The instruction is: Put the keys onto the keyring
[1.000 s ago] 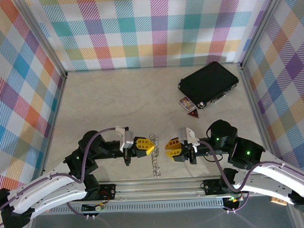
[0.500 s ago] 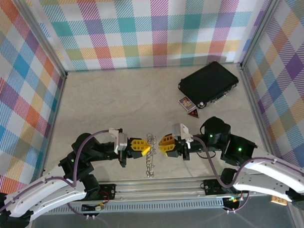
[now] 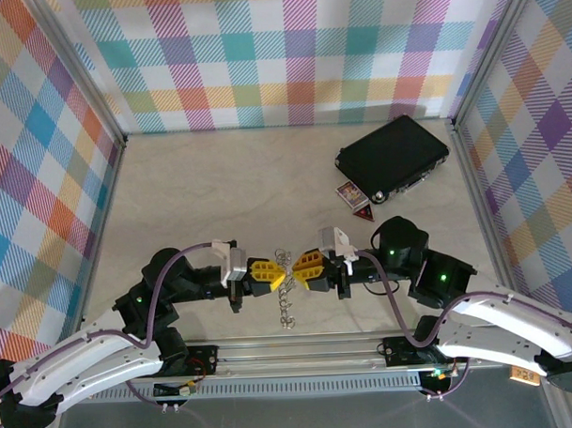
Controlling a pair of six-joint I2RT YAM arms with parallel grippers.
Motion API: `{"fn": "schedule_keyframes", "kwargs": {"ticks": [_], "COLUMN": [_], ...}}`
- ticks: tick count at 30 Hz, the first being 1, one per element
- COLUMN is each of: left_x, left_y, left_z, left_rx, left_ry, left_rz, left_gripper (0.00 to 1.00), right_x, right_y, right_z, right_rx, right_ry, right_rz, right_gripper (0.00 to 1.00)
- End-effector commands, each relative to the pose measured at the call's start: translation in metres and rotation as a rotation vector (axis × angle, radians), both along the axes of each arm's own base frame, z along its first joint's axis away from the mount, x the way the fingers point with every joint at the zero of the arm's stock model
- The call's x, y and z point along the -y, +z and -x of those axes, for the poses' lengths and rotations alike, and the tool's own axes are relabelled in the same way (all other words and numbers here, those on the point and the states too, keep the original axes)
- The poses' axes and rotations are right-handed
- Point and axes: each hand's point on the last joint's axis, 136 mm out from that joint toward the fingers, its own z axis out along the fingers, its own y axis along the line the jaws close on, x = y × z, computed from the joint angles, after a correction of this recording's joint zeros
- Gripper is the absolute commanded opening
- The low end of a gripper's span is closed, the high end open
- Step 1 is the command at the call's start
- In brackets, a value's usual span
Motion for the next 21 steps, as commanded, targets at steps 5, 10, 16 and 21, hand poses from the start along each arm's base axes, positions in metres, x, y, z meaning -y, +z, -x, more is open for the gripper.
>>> {"fn": "schedule_keyframes", "kwargs": {"ticks": [5, 10, 16, 21], "left_x": [-0.003, -0.004, -0.005, -0.004], "left_y": [0.017, 0.017, 0.019, 0.018], "left_z": [0.000, 0.000, 0.001, 0.000], "left_rx": [0.048, 0.046, 0.050, 0.048], "left_ry": [0.006, 0.011, 0.010, 0.010], "left_rz": [0.045, 0.044, 0.049, 0.049], "left_gripper": [0.00, 0.00, 0.00, 0.00], "right_x": [-0.002, -0.004, -0.008, -0.010], "right_y": [0.010, 0.005, -0.002, -0.005], "right_z": [0.004, 0.005, 0.000, -0.002], "right_rx": [0.001, -0.012, -0.023, -0.023], "right_ry": [0.034, 0.042, 0.028, 0.022], "right_rz": [-0.028, -0.012, 0.015, 0.025], "right_gripper": [0.13, 0.14, 0.12, 0.08]}}
